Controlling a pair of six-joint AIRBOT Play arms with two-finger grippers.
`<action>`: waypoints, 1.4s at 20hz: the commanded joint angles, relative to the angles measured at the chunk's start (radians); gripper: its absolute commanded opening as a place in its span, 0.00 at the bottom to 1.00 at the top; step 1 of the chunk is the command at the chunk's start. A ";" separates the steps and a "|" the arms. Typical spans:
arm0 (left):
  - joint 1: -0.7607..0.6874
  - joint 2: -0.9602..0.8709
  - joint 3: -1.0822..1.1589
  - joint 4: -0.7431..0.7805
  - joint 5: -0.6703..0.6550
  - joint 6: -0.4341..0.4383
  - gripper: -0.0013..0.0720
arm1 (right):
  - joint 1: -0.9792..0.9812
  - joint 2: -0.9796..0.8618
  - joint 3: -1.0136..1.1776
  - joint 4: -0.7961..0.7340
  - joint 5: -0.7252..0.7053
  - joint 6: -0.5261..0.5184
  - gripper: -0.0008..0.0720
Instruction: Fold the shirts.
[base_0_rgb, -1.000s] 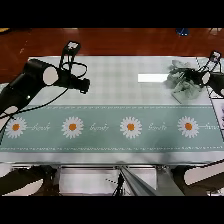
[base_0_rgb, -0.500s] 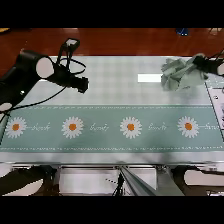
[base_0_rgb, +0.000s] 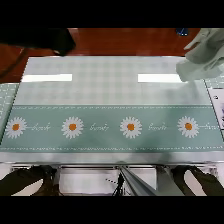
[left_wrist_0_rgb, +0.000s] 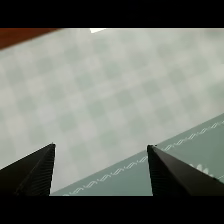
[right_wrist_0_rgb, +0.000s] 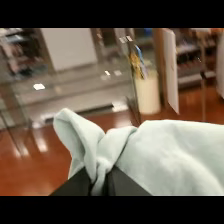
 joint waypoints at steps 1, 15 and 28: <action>0.000 0.104 0.112 -0.003 -0.026 0.000 1.00 | 0.000 0.166 0.001 0.094 0.161 -0.066 0.06; 0.001 0.166 0.107 0.024 -0.156 0.027 0.76 | 0.207 0.008 0.000 0.119 0.620 -0.107 0.06; 0.001 0.152 0.007 0.140 -0.390 0.015 0.94 | 1.175 -0.648 0.001 -0.223 0.304 0.147 0.70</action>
